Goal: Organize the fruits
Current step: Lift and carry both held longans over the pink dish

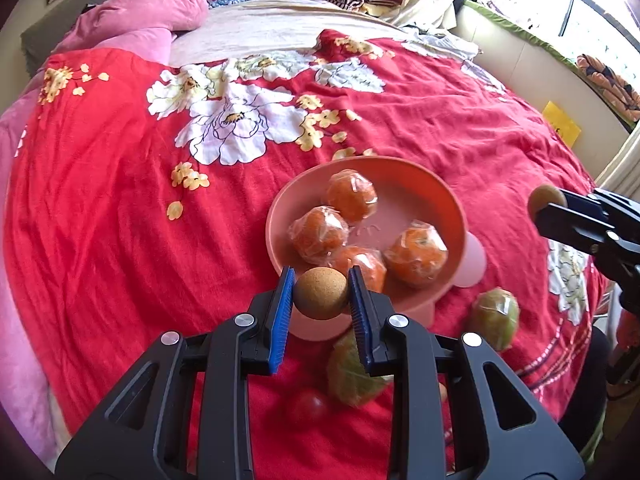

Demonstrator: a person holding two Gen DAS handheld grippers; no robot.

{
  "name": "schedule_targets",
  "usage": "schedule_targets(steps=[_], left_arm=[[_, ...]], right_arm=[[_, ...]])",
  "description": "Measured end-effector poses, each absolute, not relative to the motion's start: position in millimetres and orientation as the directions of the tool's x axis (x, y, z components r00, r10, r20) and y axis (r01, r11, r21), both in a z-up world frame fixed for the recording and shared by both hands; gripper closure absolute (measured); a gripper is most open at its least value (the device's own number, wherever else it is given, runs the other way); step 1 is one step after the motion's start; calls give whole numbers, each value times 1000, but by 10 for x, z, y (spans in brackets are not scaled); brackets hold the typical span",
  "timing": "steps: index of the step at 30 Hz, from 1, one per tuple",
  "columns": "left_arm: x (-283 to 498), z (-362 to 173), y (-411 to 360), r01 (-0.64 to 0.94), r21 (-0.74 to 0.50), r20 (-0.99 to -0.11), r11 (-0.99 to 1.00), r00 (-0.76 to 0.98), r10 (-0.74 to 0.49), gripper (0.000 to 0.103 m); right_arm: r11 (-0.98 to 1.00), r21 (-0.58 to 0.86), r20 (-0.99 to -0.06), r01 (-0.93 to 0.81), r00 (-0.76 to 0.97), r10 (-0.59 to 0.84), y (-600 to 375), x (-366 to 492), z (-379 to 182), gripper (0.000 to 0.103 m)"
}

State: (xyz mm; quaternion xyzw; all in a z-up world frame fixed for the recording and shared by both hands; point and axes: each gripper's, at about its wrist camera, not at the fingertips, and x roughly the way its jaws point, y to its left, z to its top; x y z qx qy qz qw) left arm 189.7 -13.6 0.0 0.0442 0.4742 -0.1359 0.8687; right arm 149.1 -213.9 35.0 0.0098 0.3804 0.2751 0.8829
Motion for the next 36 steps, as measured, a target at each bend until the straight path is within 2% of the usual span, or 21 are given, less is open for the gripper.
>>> schedule_targets(steps=[14, 25, 36], left_arm=[[2093, -102, -134, 285, -55, -844, 957, 500, -197, 83], [2176, -144, -142, 288, -129, -836, 949, 482, -260, 83], [2210, -192, -234, 306, -129, -841, 943, 470, -267, 83]], right_arm=[[853, 217, -686, -475, 548, 479, -2062, 1693, 213, 79], [861, 203, -709, -467, 537, 458, -2013, 1873, 116, 79], [866, 179, -733, -467, 524, 434, -1943, 2090, -28, 79]])
